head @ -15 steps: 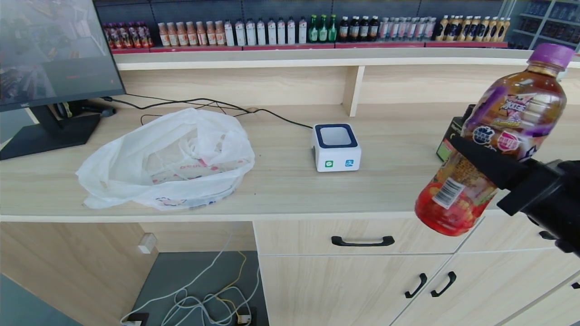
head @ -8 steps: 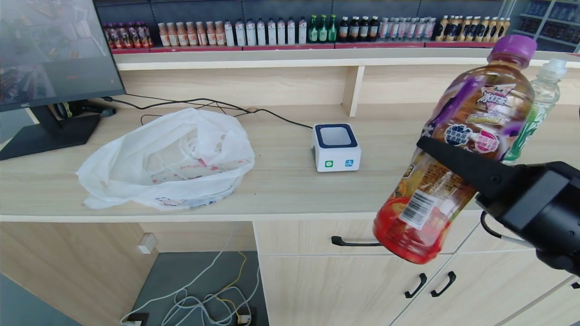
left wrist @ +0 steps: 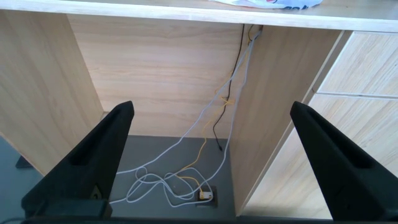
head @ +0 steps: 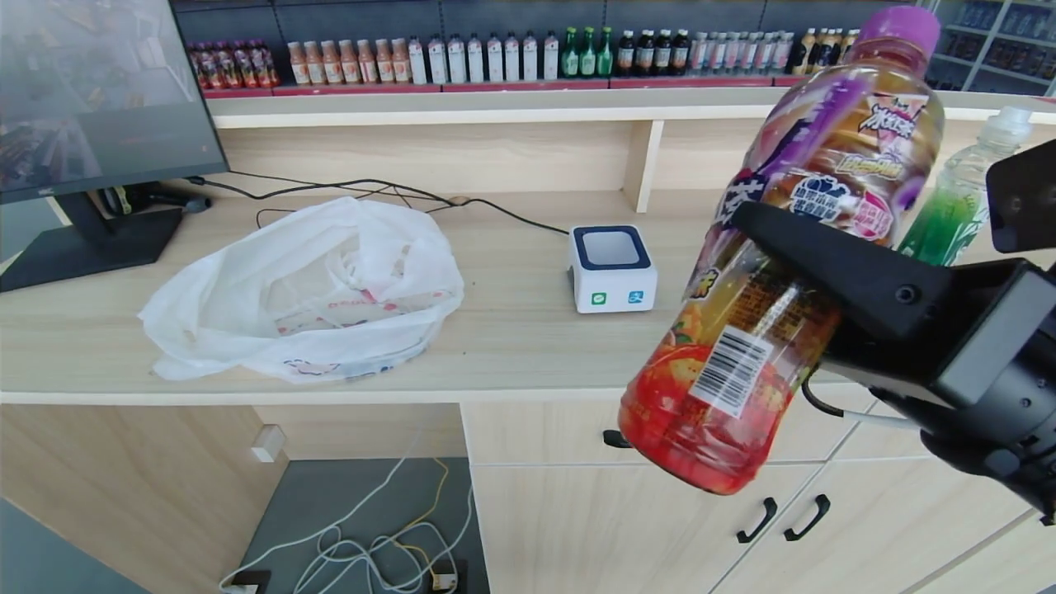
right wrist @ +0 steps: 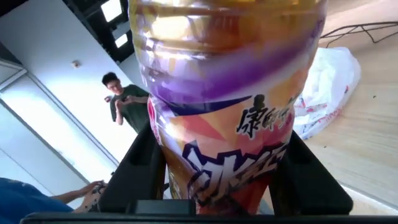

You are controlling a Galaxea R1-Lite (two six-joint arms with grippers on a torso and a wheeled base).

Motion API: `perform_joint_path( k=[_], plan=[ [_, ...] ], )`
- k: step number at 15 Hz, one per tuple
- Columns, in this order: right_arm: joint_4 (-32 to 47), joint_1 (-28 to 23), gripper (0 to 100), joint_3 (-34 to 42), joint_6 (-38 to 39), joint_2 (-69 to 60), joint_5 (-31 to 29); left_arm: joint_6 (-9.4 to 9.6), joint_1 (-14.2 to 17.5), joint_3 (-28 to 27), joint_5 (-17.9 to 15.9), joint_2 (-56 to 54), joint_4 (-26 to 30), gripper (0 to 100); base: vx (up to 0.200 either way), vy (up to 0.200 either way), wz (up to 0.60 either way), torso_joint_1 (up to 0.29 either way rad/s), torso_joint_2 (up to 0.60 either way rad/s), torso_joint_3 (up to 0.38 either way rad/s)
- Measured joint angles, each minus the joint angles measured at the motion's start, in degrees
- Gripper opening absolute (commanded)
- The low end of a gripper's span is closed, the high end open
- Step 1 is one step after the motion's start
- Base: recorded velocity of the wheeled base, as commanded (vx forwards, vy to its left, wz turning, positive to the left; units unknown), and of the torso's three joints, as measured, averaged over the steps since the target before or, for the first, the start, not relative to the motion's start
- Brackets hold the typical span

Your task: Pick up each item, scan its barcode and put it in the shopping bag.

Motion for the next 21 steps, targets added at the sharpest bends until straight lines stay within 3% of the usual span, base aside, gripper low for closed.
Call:
perform_joint_path(
  k=[9,21],
  plan=[
    [-5.27,3.34,0,-7.77,3.93,9.50,2.68,-0.02,0.00,0.00,0.00,0.00,0.02,100,0.000,0.000,0.00,0.000,0.00,0.000],
    [-5.27,3.47,0,-8.24,3.82,10.53,3.75,-0.27,0.05,0.00,0.02,0.00,0.02,100,0.000,0.000,0.00,0.000,0.00,0.000]
  ],
)
